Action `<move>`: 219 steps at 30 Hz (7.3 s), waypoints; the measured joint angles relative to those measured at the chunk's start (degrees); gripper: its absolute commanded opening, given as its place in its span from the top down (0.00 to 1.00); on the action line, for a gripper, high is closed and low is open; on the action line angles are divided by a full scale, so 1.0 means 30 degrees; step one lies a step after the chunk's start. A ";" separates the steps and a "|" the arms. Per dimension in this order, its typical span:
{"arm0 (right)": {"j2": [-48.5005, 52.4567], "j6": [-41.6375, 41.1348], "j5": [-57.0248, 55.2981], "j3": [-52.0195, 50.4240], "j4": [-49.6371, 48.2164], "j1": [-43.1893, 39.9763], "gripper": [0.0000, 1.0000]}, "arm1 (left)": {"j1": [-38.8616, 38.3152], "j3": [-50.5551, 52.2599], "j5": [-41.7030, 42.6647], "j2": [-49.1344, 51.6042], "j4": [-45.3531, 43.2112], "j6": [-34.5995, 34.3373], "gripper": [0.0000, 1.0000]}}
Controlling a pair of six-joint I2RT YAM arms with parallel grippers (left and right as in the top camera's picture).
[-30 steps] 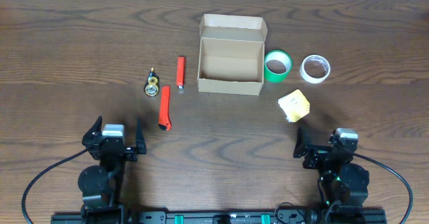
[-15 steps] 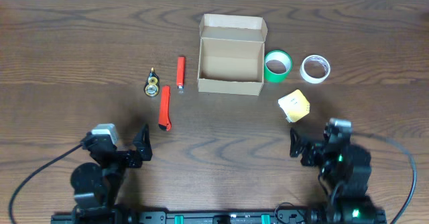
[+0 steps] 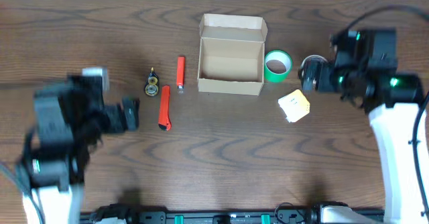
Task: Pack container
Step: 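Raise both arms and move the right gripper to the green tape roll, then grasp the green tape roll with the right gripper and lift it, then lower the green tape into the box and open the right gripper, then move the right gripper to the white masking tape and grasp it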
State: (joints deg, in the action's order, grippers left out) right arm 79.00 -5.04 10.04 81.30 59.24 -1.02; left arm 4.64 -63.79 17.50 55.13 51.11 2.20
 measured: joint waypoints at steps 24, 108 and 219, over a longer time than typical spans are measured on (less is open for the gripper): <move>1.2196 -0.2404 -0.0736 0.9486 0.4007 0.0007 0.28 | 0.0000 -0.5785 -0.1333 1.1322 0.4000 0.1304 0.05; 1.5548 -0.5406 -0.5370 2.1179 0.8765 0.8837 0.99 | 0.0000 -0.5785 -0.1843 1.1322 0.4000 0.1297 0.05; 2.0305 -0.3060 -0.4408 1.2058 0.3497 -0.3300 0.99 | 0.0000 -0.5785 -0.1902 1.1322 0.4000 0.1297 0.05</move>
State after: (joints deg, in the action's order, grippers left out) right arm 139.92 -14.22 -3.18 117.47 69.73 -10.92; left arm 4.64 -81.14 11.79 89.10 63.11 6.09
